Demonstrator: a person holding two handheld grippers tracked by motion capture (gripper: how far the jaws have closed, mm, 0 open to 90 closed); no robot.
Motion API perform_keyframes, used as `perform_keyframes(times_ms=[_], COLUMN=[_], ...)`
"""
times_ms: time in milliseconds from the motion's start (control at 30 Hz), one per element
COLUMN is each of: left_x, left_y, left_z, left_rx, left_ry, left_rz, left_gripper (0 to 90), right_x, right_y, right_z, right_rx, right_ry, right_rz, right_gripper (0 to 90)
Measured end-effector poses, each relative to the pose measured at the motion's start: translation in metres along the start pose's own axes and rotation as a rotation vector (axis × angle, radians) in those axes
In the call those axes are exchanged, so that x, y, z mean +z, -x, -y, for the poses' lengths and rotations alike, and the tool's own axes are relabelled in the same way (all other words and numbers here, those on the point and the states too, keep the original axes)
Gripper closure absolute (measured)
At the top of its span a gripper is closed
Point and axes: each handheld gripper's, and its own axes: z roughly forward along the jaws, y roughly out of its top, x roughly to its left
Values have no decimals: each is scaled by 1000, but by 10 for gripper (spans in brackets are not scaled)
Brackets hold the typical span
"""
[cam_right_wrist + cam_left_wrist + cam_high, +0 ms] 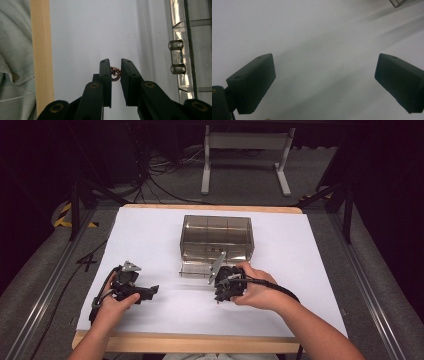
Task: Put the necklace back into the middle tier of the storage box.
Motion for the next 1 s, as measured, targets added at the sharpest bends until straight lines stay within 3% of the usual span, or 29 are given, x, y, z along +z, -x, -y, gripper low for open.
perform_keyframes(times_ms=[1000], left_x=[-1], left_y=[-1], left_z=[0], left_rx=[4], left_ry=[-1], left_rz=[0], left_gripper=[40], right_x=[-28], right_y=[11], right_z=[-5], right_rx=[67], right_ry=[78], right_rz=[17], right_gripper=[797])
